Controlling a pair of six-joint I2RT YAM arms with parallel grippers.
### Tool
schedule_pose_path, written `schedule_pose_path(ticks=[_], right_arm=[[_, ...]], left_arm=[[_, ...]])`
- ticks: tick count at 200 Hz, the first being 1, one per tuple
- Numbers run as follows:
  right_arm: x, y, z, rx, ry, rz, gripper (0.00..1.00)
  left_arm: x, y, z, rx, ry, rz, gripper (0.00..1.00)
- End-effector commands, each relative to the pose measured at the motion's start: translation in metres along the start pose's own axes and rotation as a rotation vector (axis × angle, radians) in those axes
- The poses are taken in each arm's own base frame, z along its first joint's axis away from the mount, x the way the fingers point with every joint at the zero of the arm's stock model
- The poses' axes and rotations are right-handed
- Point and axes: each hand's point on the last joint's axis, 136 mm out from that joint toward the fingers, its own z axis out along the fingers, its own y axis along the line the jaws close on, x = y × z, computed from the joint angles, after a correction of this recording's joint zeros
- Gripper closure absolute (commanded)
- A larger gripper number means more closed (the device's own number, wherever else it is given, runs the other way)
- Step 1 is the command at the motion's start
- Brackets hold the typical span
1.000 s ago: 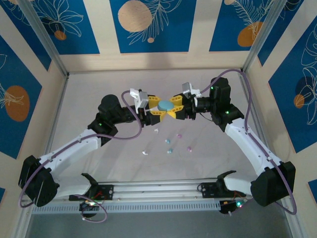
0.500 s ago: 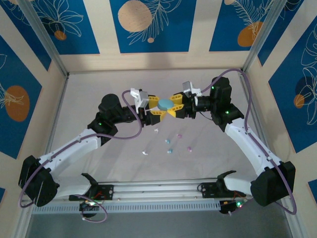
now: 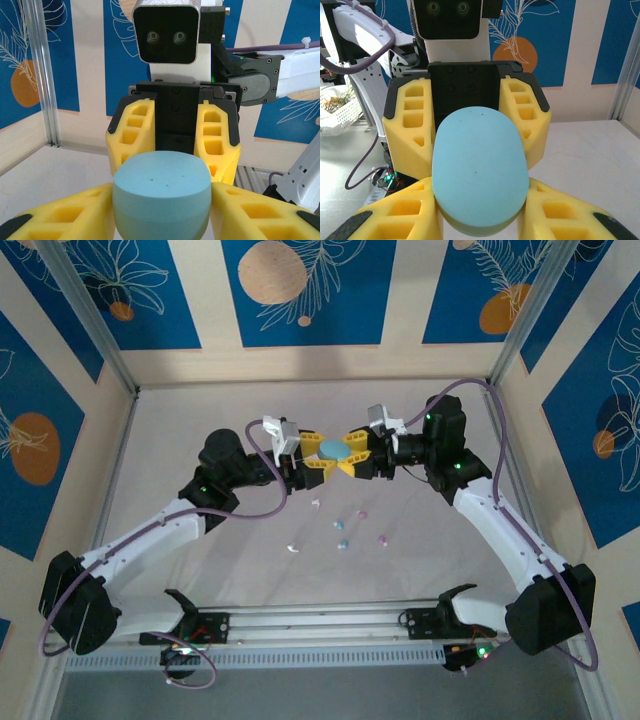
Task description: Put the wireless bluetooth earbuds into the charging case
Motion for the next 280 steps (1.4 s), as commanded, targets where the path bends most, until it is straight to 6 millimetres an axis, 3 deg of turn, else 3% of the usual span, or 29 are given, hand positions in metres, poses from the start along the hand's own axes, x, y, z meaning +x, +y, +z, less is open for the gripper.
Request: schedule_pose_path(ticks=[1, 73, 108, 171, 206, 249, 280], right_arm=[[0.0005, 0.0022, 0.0006, -0.010, -0.005, 0.008, 0.68], [0.0009, 0.0006, 0.0008, -0.006, -0.007, 0.007, 0.68], [0.0025, 0.0002, 0.0014, -0.008, -0.004, 0.018, 0.68], [0.0028, -0.0010, 0.0015, -0.004, -0.005, 0.027, 0.67], [0.0024, -0.0016, 0.0017, -0.004, -0.005, 0.032, 0.67], [0.0032, -0.0017, 0.0022, -0.008, -0.005, 0.036, 0.67], [0.0024, -0.0021, 0.0013, -0.003, -0.006, 0.036, 0.67]], left_arm=[[-0.0130, -0.0020, -0.0003, 0.013, -0.017, 0.030, 0.48], [-0.0126, -0.0012, -0.0011, 0.004, -0.001, 0.042, 0.47], [-0.0147, -0.0019, -0.0002, 0.010, -0.006, 0.049, 0.55], [-0.0096, -0.0012, 0.0016, 0.018, 0.019, 0.044, 0.58], [-0.0068, -0.0027, 0.0016, 0.027, 0.032, 0.041, 0.51], [-0.0093, -0.0025, 0.0024, 0.030, 0.023, 0.042, 0.50], [-0.0075, -0.0043, 0.0028, 0.042, 0.035, 0.038, 0.41]])
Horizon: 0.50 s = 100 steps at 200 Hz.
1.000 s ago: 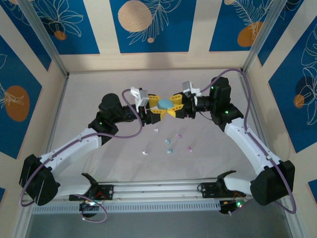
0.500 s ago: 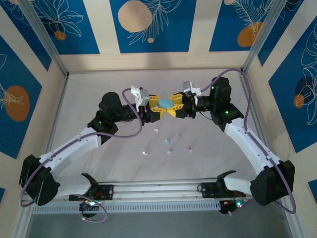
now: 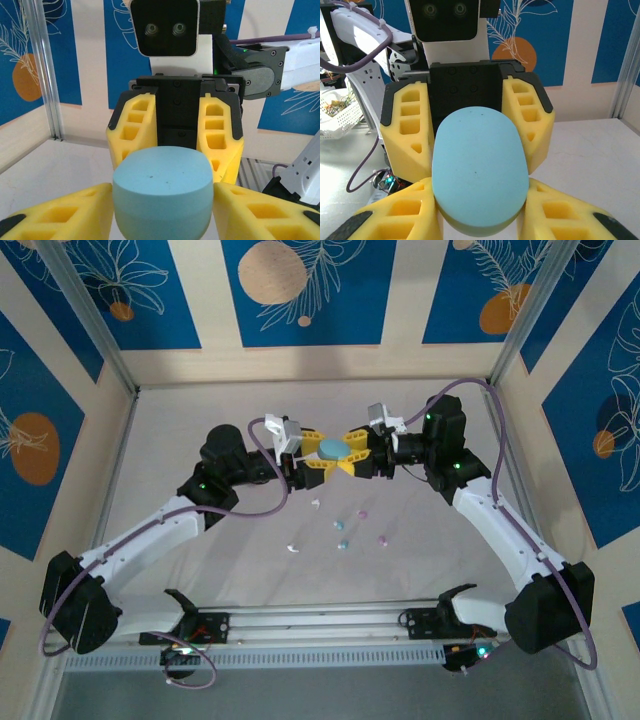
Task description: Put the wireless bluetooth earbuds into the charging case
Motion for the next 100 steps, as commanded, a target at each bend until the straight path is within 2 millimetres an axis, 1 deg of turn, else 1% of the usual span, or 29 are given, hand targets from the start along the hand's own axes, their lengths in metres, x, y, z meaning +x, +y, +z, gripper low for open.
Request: schedule_pose_path(ticks=[1, 18, 37, 70, 100], right_arm=[[0.002, 0.000, 0.001, -0.005, -0.001, 0.015, 0.67], [0.002, 0.000, 0.001, -0.002, -0.002, 0.013, 0.67], [0.001, 0.000, 0.001, -0.003, -0.003, 0.011, 0.67], [0.003, 0.001, 0.002, -0.009, 0.004, 0.007, 0.67], [0.006, 0.002, 0.002, -0.009, 0.012, 0.005, 0.67]], left_arm=[[-0.010, -0.006, 0.001, 0.044, -0.004, 0.024, 0.41], [-0.009, -0.005, 0.001, 0.038, 0.001, 0.025, 0.40], [-0.008, -0.005, 0.001, 0.036, 0.004, 0.024, 0.44], [-0.013, -0.004, 0.001, 0.030, -0.016, 0.023, 0.50], [-0.021, -0.004, 0.001, 0.033, -0.051, 0.021, 0.51]])
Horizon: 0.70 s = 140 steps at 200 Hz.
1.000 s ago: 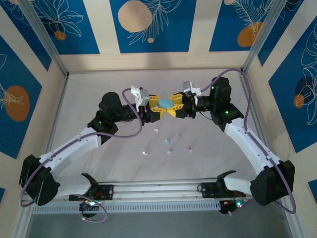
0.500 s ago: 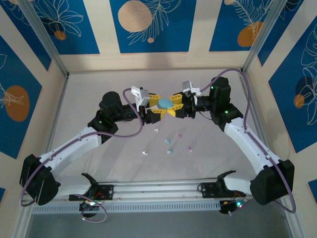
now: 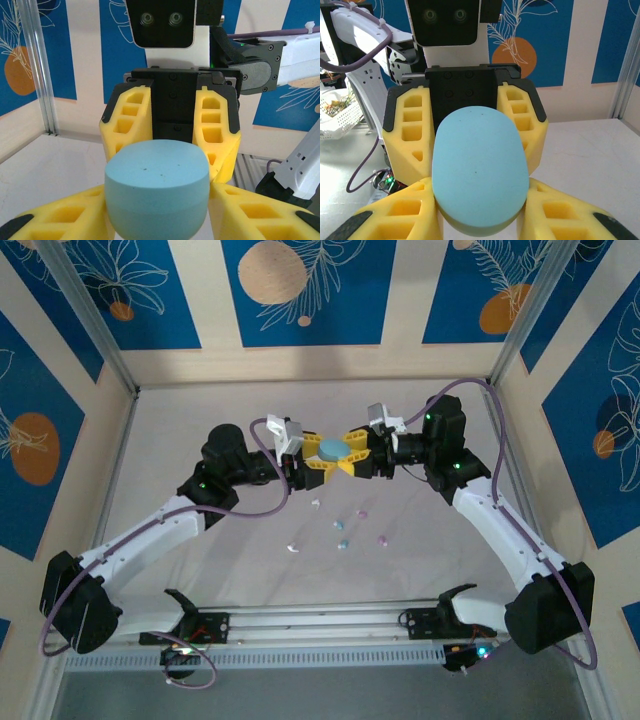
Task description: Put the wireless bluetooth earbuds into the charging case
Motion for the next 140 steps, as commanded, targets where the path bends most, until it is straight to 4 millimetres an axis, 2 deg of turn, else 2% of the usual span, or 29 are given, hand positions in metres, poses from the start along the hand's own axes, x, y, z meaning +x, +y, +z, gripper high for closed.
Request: schedule_pose_path(ticks=[1, 39, 140], right_arm=[[0.0060, 0.0019, 0.0022, -0.009, 0.012, 0.010, 0.67], [0.0057, 0.0018, 0.0020, -0.007, 0.012, 0.002, 0.67], [0.0041, 0.0004, -0.0021, -0.001, 0.012, -0.002, 0.68]], left_arm=[[-0.0233, -0.0030, 0.0009, 0.022, -0.068, 0.038, 0.51], [-0.0236, -0.0028, 0.0015, 0.026, -0.071, 0.035, 0.53], [-0.0257, -0.0051, -0.0003, 0.028, -0.081, 0.040, 0.49]])
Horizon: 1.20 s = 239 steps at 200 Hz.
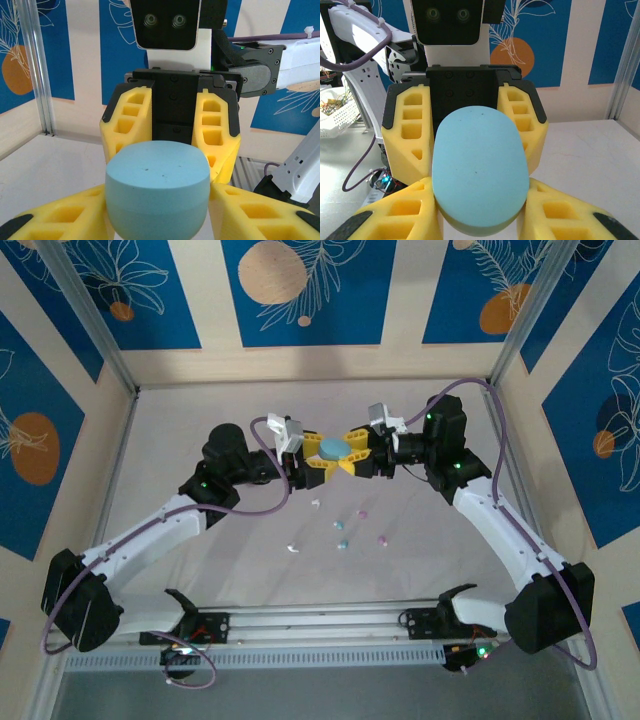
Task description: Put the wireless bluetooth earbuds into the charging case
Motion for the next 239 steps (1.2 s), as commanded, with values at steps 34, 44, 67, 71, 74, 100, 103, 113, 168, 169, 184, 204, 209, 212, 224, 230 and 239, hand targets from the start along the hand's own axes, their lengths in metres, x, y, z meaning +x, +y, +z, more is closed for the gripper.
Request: schedule_pose_path(ticks=[34, 44, 67, 71, 74, 100, 103, 113, 168, 169, 184, 204, 209, 212, 224, 230, 239], right_arm=[[0.003, 0.004, -0.002, -0.011, 0.010, 0.009, 0.68], [0.003, 0.004, -0.002, -0.010, 0.010, 0.007, 0.68], [-0.001, 0.004, -0.003, -0.006, 0.002, 0.000, 0.68], [-0.001, 0.004, -0.003, -0.005, -0.001, 0.000, 0.68], [-0.002, 0.004, -0.003, -0.005, -0.003, -0.001, 0.68], [-0.003, 0.003, -0.005, -0.002, -0.008, -0.004, 0.68], [-0.003, 0.004, -0.005, -0.004, -0.007, -0.002, 0.68], [-0.003, 0.004, -0.005, -0.005, -0.008, -0.001, 0.68], [0.004, 0.005, -0.006, 0.005, 0.003, 0.014, 0.68], [0.004, 0.004, -0.006, 0.006, 0.003, 0.013, 0.68], [0.004, 0.004, -0.006, 0.013, 0.002, 0.007, 0.68], [0.004, 0.003, -0.007, 0.016, 0.001, 0.005, 0.68], [0.004, 0.003, -0.007, 0.017, 0.001, 0.005, 0.68], [0.004, 0.002, -0.007, 0.018, 0.000, 0.006, 0.68], [0.006, 0.001, -0.009, 0.018, 0.000, 0.009, 0.68], [0.006, 0.001, -0.009, 0.018, -0.001, 0.010, 0.68], [0.007, 0.001, -0.010, 0.013, -0.001, 0.014, 0.68]], left_arm=[[-0.024, -0.006, -0.002, 0.021, -0.067, 0.058, 0.49], [-0.023, -0.006, -0.002, 0.023, -0.066, 0.055, 0.49], [-0.019, -0.005, -0.001, 0.021, -0.050, 0.048, 0.49], [-0.019, -0.005, -0.001, 0.021, -0.047, 0.047, 0.49], [-0.018, -0.005, -0.001, 0.020, -0.044, 0.048, 0.48], [-0.014, -0.004, -0.003, 0.004, -0.017, 0.058, 0.46], [-0.014, -0.004, -0.003, 0.001, -0.016, 0.060, 0.46], [-0.014, -0.002, -0.004, -0.013, -0.013, 0.065, 0.46], [-0.011, 0.000, 0.001, 0.002, -0.016, 0.054, 0.48], [-0.011, 0.000, 0.001, 0.002, -0.015, 0.053, 0.48], [-0.010, 0.001, 0.002, 0.005, -0.016, 0.052, 0.48], [-0.008, 0.002, 0.003, 0.004, -0.017, 0.054, 0.48], [-0.007, 0.003, 0.004, 0.003, -0.016, 0.054, 0.48], [-0.008, 0.003, 0.003, 0.003, -0.018, 0.057, 0.48], [-0.006, 0.002, 0.004, 0.006, -0.018, 0.064, 0.47], [-0.005, 0.003, 0.004, 0.005, -0.020, 0.069, 0.47], [-0.005, 0.003, 0.004, 0.003, -0.022, 0.074, 0.47]])
